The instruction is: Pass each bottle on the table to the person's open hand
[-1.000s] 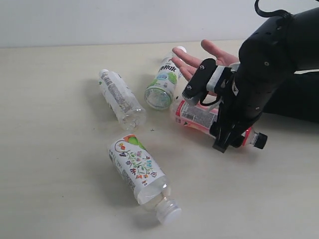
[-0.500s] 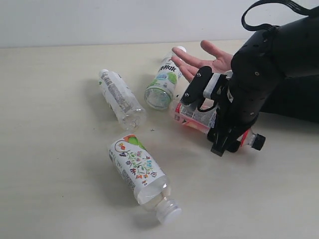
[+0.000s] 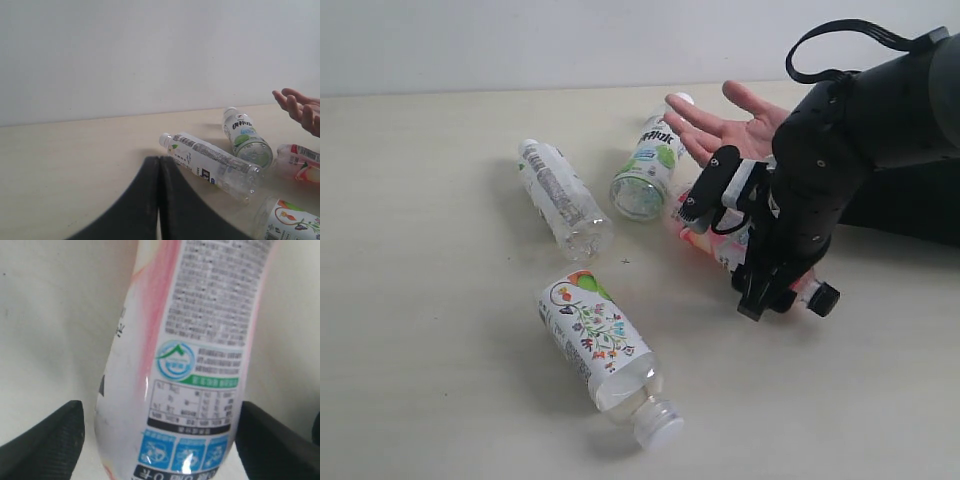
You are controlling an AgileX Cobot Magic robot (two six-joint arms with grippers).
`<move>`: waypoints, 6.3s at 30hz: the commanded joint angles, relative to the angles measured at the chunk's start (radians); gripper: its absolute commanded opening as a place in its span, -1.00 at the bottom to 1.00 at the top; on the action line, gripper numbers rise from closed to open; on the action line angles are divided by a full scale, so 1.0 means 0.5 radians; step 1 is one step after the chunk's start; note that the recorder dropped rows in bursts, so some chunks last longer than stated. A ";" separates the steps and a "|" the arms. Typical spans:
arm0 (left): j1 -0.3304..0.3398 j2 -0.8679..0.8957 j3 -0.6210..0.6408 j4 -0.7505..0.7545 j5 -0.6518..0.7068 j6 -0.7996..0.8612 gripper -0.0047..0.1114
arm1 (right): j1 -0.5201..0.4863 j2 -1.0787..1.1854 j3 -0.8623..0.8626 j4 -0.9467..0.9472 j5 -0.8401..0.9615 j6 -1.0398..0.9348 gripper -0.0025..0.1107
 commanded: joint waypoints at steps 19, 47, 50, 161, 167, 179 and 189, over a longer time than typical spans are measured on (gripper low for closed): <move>0.003 -0.002 0.001 -0.004 -0.002 -0.014 -0.92 | 0.005 -0.416 -0.013 0.490 0.835 -0.081 -0.96; 0.003 -0.002 0.001 -0.004 -0.002 -0.014 -0.92 | 0.005 -0.986 -0.009 0.707 1.004 -0.226 -0.96; 0.003 -0.002 0.001 -0.004 -0.002 -0.014 -0.92 | 0.005 -1.037 -0.014 0.707 0.949 -0.226 -0.96; 0.003 -0.002 0.001 -0.004 -0.002 -0.014 -0.92 | -0.366 -2.405 0.501 0.945 0.092 -0.129 -0.96; 0.003 -0.002 0.001 -0.004 -0.002 -0.014 -0.92 | -0.366 -2.792 1.004 0.927 -0.398 -0.111 -0.96; 0.003 -0.002 0.001 -0.004 -0.002 -0.014 -0.92 | -0.366 -3.310 1.436 1.038 -0.667 -0.144 -0.96; 0.003 -0.002 0.001 -0.004 -0.002 -0.014 -0.92 | -0.366 -3.581 1.436 1.074 -0.693 -0.126 -0.96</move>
